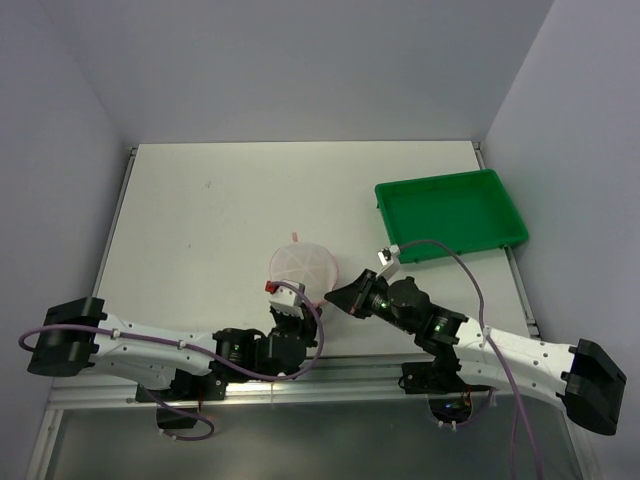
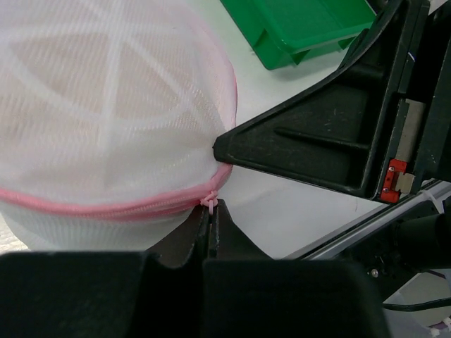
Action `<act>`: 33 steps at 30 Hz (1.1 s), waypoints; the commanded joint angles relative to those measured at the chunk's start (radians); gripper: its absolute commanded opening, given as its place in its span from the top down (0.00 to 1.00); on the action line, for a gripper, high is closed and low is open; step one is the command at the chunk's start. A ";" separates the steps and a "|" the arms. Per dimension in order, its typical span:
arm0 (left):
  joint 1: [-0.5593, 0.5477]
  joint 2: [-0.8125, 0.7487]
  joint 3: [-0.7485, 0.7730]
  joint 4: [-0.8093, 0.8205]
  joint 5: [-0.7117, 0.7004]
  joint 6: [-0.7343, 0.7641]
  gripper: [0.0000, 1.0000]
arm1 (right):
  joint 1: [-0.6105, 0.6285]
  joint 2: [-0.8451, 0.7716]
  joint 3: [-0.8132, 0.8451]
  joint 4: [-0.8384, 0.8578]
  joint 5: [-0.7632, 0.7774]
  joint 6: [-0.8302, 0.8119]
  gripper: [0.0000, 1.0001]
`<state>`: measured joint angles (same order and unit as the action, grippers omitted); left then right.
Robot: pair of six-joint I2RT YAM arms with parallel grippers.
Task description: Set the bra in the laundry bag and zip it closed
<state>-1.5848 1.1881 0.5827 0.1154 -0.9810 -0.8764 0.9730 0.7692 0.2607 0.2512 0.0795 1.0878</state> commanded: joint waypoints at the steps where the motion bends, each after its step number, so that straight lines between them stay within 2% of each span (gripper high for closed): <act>1: -0.007 -0.048 -0.009 0.026 0.005 0.001 1.00 | 0.003 0.005 0.026 0.050 0.055 -0.002 0.92; 4: -0.006 -0.087 -0.037 -0.025 0.004 -0.016 1.00 | -0.002 -0.010 0.046 -0.007 0.085 -0.031 1.00; 6: -0.006 -0.137 -0.066 -0.068 -0.001 -0.039 1.00 | -0.028 -0.025 0.064 -0.029 0.091 -0.055 1.00; 9: -0.006 -0.211 -0.108 -0.206 -0.013 -0.131 1.00 | -0.138 -0.013 0.089 -0.049 0.046 -0.110 1.00; 13: -0.009 -0.327 -0.158 -0.365 -0.027 -0.277 1.00 | -0.313 0.099 0.175 -0.055 -0.073 -0.227 1.00; 15: -0.010 -0.361 -0.170 -0.428 -0.044 -0.300 1.00 | -0.335 0.177 0.253 -0.059 -0.132 -0.268 1.00; 17: -0.014 -0.390 -0.172 -0.413 -0.048 -0.297 1.00 | -0.333 0.229 0.329 -0.087 -0.186 -0.313 1.00; 19: -0.012 -0.378 -0.175 -0.352 -0.048 -0.236 1.00 | -0.318 0.281 0.356 -0.110 -0.210 -0.321 0.87; 20: -0.012 -0.364 -0.173 -0.277 -0.044 -0.214 1.00 | -0.306 0.282 0.350 -0.112 -0.186 -0.316 0.77; 21: -0.012 -0.346 -0.159 -0.242 -0.033 -0.173 1.00 | -0.292 0.265 0.341 -0.116 -0.167 -0.304 0.46; 22: -0.012 -0.302 -0.149 -0.206 -0.030 -0.155 1.00 | -0.260 0.246 0.325 -0.125 -0.147 -0.292 0.33; 24: -0.011 -0.253 -0.106 -0.127 -0.027 -0.098 1.00 | -0.220 0.167 0.264 -0.122 -0.083 -0.238 0.21; 28: -0.006 -0.118 -0.040 0.001 -0.025 -0.021 1.00 | -0.053 0.033 0.140 -0.125 0.061 -0.141 0.21; 30: 0.000 -0.090 -0.021 0.039 -0.016 0.013 1.00 | -0.019 -0.022 0.105 -0.109 0.080 -0.094 0.20; 33: 0.005 -0.059 -0.007 0.075 0.007 0.025 1.00 | 0.003 -0.021 0.080 -0.081 0.068 -0.072 0.22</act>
<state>-1.5860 1.1160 0.5308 0.0807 -0.9878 -0.9154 0.9581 0.7464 0.3576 0.1265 0.0761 0.9543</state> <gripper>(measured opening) 0.024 0.788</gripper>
